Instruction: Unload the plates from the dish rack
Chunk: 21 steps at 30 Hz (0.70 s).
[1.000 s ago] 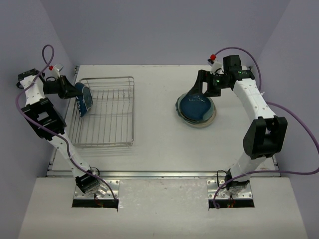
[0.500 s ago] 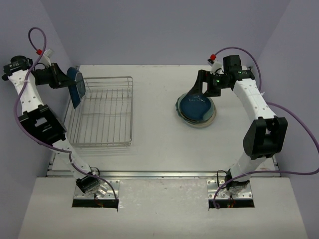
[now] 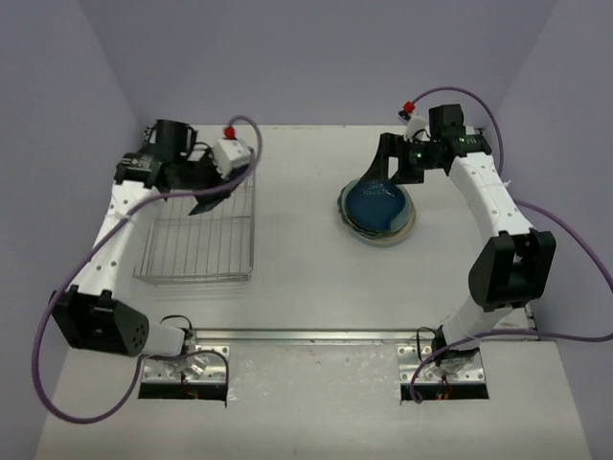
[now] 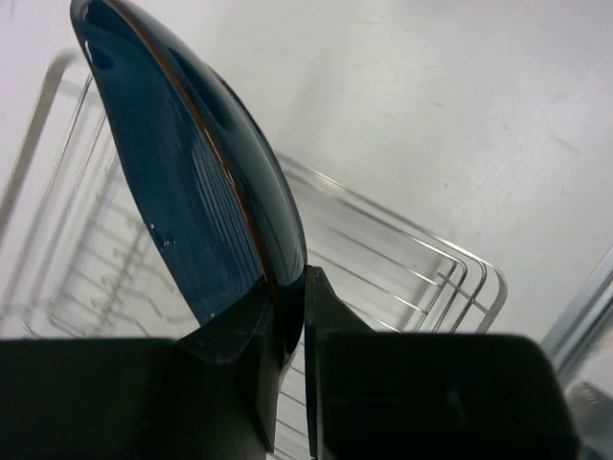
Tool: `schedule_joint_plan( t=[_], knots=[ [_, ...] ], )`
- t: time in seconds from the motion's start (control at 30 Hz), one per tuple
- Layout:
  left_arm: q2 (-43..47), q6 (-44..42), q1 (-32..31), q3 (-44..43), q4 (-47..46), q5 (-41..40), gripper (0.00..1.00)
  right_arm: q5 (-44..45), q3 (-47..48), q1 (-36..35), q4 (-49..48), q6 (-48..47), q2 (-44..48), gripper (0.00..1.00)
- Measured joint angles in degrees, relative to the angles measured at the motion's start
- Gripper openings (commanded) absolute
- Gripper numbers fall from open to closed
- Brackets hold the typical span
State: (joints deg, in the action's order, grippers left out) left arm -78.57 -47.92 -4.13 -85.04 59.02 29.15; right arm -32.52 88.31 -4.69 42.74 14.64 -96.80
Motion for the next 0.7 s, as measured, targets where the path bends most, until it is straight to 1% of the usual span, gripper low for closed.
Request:
schedule_joint_plan(
  t=[0.1,0.17,0.23,0.3,0.33,0.4,0.47,0.57,0.7],
  knots=[
    [10.7,-7.1,-14.7,13.2,-5.7,-5.7,0.00,0.6,0.1,0.0,0.0,-0.9,1.2,0.99],
    [17.1,-12.9,-22.1,21.8,-9.0,-9.3,0.00,0.9,0.2,0.0,0.1,-1.8,1.8,0.99],
    [21.9,-18.6,-26.9,28.5,-10.2,-12.4,0.00,0.9,0.3,0.0,0.0,-2.8,2.2,0.99],
    [25.9,-26.9,-30.5,34.7,-12.4,-14.9,0.00,0.9,0.3,0.0,0.3,-3.7,2.6,0.99],
    [28.3,-32.3,-31.6,38.5,-15.0,-16.3,0.00,0.8,0.6,0.0,0.6,-4.4,2.7,0.99],
    [33.1,-43.7,-32.8,45.0,-17.9,-16.4,0.00,-0.1,1.2,0.0,1.5,-5.6,2.9,0.99],
    [35.9,-50.6,-33.4,48.9,-19.0,-15.0,0.00,-1.3,1.9,-0.2,2.4,-6.9,3.0,0.98],
    [36.4,-57.1,-33.8,51.0,-20.5,-11.4,0.00,-2.1,2.6,-1.6,3.8,-9.0,3.4,0.97],
    [34.8,-61.3,-34.8,51.1,-24.5,-7.6,0.00,-1.7,2.3,-7.2,5.1,-10.4,3.6,0.95]
  ],
)
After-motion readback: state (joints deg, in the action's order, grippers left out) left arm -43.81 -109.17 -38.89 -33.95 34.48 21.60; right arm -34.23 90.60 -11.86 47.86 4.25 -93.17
